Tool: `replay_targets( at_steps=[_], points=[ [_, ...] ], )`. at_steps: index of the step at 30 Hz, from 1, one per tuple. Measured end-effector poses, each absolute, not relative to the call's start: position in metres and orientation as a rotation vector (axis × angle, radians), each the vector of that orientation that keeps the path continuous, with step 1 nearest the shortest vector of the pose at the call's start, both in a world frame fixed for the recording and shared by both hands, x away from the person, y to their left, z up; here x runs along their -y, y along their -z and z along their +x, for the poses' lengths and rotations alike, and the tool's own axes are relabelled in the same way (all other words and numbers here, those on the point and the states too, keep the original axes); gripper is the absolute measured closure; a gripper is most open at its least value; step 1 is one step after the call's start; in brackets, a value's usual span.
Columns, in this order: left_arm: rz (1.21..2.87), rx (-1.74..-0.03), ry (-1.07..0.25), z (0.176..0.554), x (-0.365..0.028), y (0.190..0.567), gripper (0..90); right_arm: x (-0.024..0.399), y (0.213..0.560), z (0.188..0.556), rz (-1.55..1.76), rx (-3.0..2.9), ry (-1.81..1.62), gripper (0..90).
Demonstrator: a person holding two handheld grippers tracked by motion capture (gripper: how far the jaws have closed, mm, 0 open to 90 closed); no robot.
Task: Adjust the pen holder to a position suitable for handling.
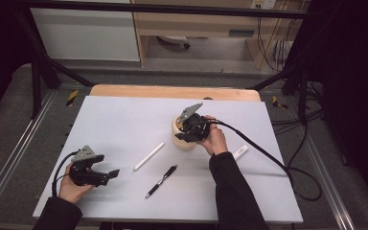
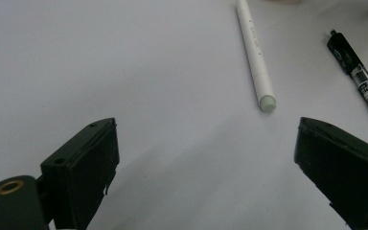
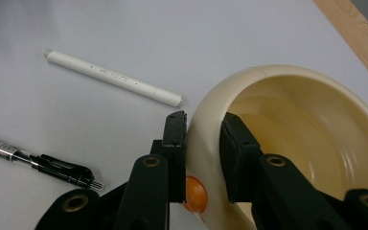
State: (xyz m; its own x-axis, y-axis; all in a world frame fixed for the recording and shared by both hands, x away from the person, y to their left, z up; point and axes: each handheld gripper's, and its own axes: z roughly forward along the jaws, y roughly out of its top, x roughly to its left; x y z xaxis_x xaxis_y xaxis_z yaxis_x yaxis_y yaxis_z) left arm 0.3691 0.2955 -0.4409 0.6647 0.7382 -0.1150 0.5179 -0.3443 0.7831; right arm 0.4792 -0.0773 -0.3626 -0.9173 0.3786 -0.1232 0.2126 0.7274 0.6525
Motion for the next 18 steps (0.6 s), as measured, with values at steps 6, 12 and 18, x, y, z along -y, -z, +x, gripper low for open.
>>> replay_targets(
  at_steps=[6, 12, 18],
  points=[
    [2.029, -0.972, -0.328, 0.369, -0.295, 0.441, 8.2, 0.075, 0.365, 0.474, 0.458, -2.697, -0.979, 74.2],
    [2.030, -0.972, -0.326, 0.369, -0.295, 0.441, 8.2, 0.075, 0.364, 0.469, 0.479, -2.713, -0.976, 74.2],
    [2.037, -0.969, -0.327, 0.369, -0.295, 0.441, 8.2, 0.075, 0.363, 0.466, 0.512, -2.717, -0.987, 74.1]
  ],
)
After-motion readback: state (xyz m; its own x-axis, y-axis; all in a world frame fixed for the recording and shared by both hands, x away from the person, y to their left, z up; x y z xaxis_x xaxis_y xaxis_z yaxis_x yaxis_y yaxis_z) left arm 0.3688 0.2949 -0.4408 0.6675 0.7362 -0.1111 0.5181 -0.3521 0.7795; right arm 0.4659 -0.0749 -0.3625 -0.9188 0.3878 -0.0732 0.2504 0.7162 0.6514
